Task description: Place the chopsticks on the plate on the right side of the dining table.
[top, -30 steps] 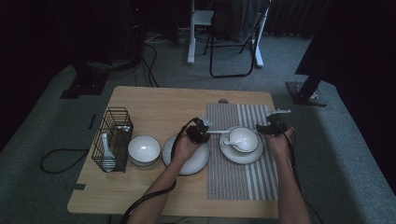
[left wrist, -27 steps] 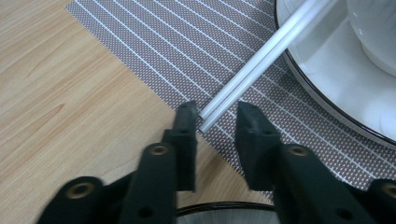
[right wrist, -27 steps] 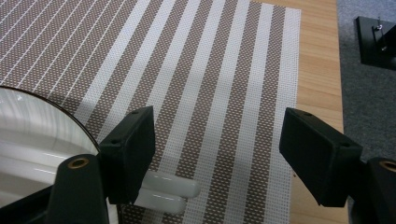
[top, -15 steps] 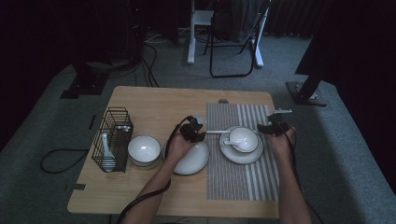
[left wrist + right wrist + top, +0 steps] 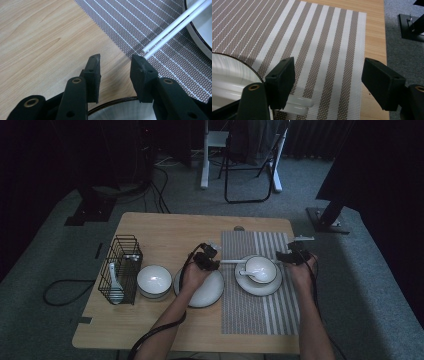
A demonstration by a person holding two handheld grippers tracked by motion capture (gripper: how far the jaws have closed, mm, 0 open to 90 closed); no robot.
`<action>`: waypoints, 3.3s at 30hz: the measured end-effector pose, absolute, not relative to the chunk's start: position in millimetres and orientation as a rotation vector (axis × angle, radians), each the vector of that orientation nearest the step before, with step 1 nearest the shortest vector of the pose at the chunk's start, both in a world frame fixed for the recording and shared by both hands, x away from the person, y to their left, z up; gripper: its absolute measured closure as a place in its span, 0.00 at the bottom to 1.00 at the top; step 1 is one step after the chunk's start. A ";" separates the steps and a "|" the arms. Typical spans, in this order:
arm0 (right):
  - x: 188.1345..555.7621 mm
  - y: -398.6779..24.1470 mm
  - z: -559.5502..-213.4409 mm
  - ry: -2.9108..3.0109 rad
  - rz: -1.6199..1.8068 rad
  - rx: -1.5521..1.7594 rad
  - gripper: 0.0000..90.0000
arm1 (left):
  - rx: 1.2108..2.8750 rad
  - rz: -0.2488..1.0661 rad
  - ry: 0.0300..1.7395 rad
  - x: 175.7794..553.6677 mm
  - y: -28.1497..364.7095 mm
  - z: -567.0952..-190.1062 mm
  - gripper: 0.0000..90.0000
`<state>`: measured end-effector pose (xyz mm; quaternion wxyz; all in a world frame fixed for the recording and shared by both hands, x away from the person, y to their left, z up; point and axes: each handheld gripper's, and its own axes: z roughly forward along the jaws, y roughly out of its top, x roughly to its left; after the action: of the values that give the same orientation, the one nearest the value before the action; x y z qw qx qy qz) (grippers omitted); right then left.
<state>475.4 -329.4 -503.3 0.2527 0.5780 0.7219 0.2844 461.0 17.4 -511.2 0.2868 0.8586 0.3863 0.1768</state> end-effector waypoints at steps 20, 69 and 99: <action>473.7 -329.9 -501.0 1.944 0.788 1.563 0.30 | 2.287 0.470 1.044 461.1 17.0 -511.9 0.66; 469.7 -335.8 -501.0 1.920 0.796 1.568 0.30 | 2.348 0.441 0.996 460.2 6.0 -508.9 0.53; 460.2 -347.4 -492.5 1.876 0.815 1.560 0.30 | 2.238 0.457 1.027 450.9 35.3 -497.2 0.53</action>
<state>460.2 -347.4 -492.5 0.2807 0.5820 0.7000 0.3042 450.9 35.3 -497.2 0.3133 0.8485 0.3896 0.1734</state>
